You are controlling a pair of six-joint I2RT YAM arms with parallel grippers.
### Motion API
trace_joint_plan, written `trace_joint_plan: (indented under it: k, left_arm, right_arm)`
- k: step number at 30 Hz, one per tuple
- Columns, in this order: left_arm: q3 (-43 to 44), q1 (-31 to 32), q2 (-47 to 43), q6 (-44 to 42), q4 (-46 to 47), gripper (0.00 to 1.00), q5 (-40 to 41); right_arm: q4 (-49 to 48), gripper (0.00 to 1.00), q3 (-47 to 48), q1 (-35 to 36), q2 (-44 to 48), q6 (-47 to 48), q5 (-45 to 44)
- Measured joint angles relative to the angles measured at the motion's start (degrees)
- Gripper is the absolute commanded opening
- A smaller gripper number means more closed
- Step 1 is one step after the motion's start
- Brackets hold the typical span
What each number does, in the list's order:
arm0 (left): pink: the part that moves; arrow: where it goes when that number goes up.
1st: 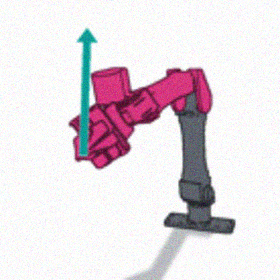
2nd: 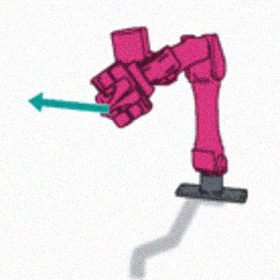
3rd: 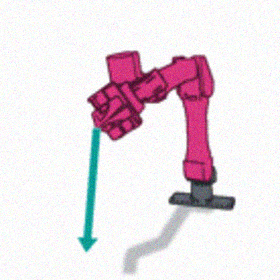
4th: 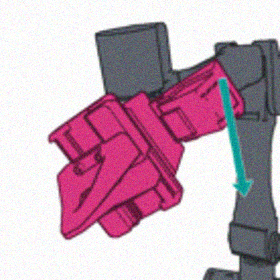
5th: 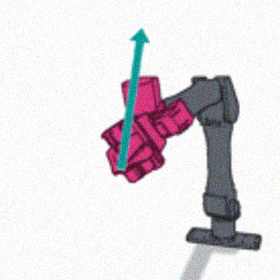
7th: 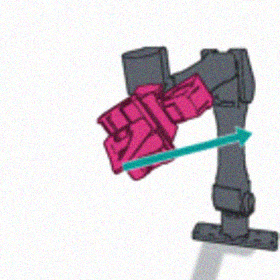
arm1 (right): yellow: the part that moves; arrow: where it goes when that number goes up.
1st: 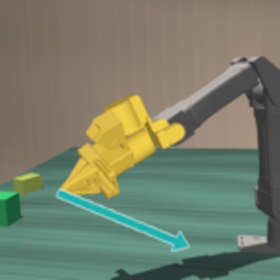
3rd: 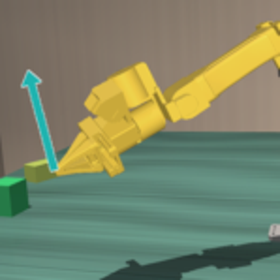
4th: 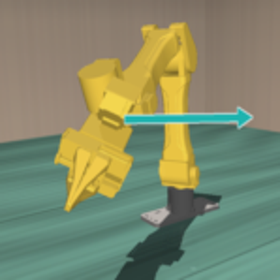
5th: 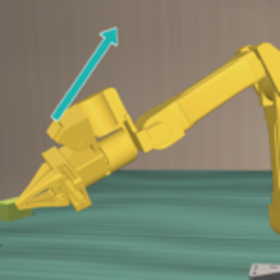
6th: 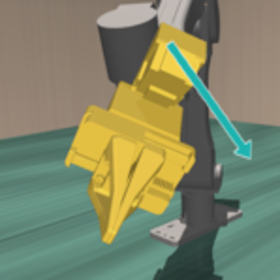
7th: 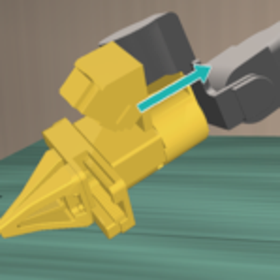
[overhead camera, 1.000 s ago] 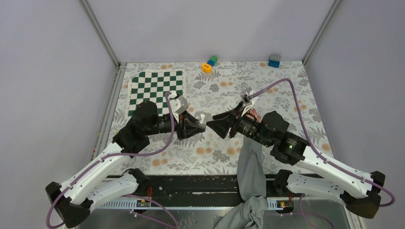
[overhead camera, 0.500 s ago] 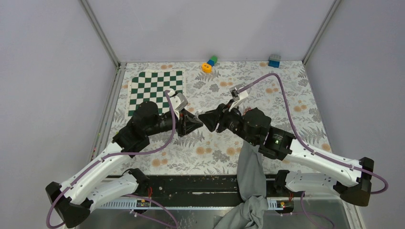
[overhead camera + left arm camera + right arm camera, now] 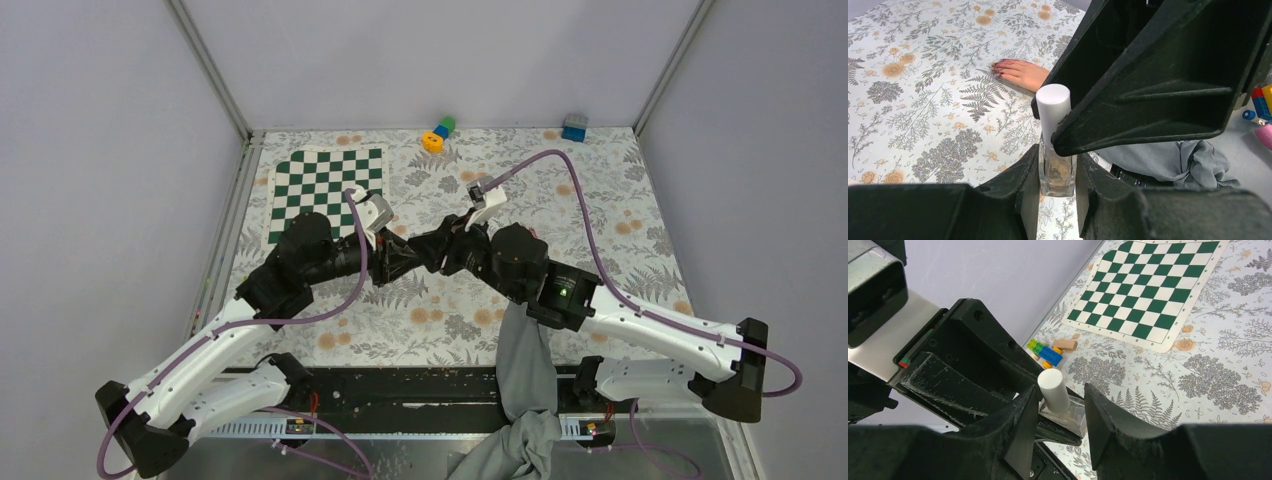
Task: Paint the nails
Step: Unscrew the nail polish bottle.
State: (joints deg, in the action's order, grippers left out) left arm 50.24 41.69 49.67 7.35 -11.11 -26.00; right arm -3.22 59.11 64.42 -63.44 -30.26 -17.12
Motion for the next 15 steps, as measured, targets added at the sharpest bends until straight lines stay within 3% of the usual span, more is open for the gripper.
trace_joint_plan:
  k: [15]
  left_arm:
    - [0.00, 0.00, 0.44, 0.15, -0.09, 0.00, 0.39]
  right_arm:
    - [0.28, 0.42, 2.78, 0.11, -0.96, 0.92, -1.77]
